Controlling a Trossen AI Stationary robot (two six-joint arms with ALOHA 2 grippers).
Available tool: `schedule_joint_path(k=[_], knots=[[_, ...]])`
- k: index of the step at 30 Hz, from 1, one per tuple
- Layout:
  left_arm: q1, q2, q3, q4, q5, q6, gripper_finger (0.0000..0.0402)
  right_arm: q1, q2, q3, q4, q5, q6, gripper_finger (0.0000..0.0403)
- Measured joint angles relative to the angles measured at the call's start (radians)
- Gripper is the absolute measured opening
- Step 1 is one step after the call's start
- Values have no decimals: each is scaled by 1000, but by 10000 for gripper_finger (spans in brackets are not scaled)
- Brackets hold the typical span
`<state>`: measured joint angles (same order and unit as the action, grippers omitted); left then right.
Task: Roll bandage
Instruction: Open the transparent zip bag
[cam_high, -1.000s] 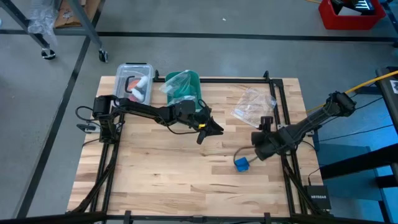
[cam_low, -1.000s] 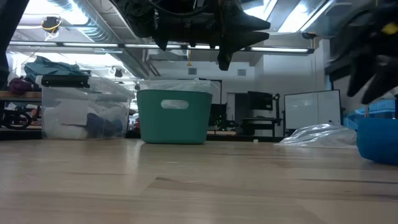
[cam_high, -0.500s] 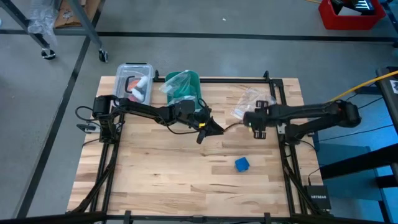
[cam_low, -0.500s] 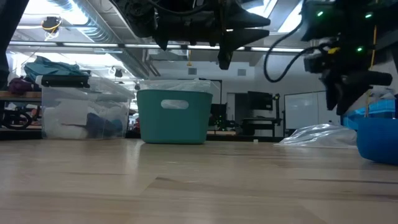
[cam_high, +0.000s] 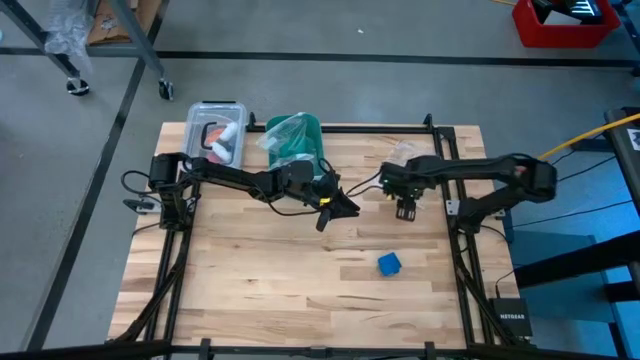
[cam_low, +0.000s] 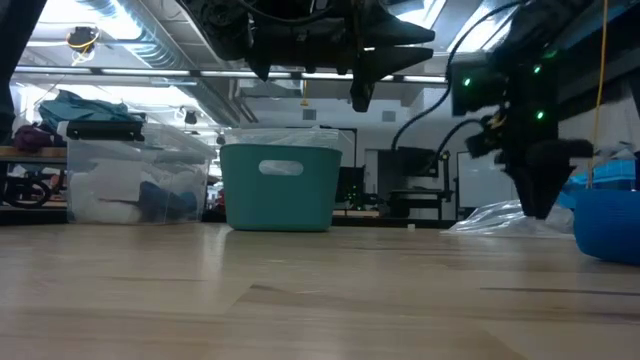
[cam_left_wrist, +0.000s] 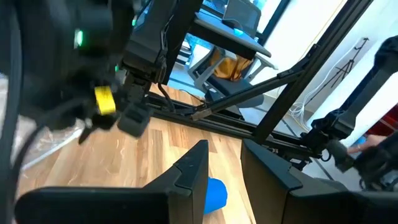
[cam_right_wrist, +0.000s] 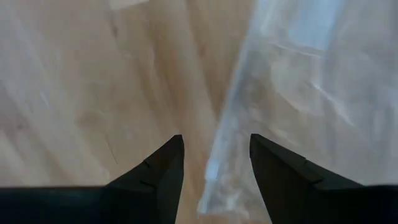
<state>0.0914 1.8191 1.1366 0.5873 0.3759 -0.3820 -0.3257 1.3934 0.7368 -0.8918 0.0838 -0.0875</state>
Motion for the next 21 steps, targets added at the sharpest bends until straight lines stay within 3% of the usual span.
schedule_joint_path(k=[3, 8, 17, 21], knots=[[0, 0, 0, 0, 2, -3, 86, -1, 78, 0, 27, 32, -17, 184], [0, 0, 0, 0, 10, -4, 86, -2, 153, 0, 29, 195, -34, 184], [0, 0, 0, 0, 10, -1, 86, -1, 209, 3, 61, 307, -25, 182], [0, 0, 0, 0, 10, -3, 86, 0, 225, 4, 69, 319, -25, 144]])
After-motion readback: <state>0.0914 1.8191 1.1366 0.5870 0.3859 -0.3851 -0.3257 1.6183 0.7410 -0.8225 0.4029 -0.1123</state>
